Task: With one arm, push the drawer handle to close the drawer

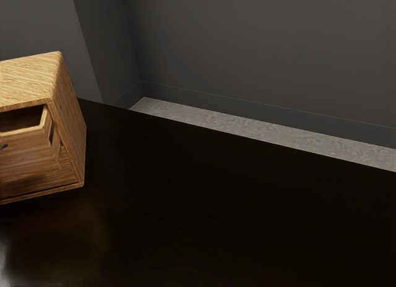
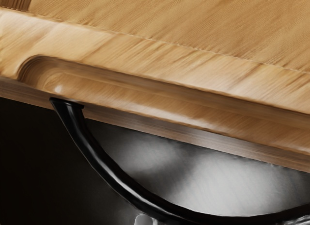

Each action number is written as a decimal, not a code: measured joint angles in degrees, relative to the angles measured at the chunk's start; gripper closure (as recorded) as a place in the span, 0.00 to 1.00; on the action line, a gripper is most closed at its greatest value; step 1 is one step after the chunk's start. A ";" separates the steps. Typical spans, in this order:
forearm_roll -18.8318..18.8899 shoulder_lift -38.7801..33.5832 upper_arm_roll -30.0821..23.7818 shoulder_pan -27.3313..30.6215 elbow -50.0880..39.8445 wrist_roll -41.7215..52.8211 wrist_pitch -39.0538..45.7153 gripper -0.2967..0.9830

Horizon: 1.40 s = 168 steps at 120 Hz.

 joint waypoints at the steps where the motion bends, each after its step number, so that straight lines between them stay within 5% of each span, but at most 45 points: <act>1: -0.03 0.16 0.01 -0.03 0.12 0.06 0.03 0.85; 168: -10.40 25.12 3.30 -0.27 19.10 12.47 1.92 0.85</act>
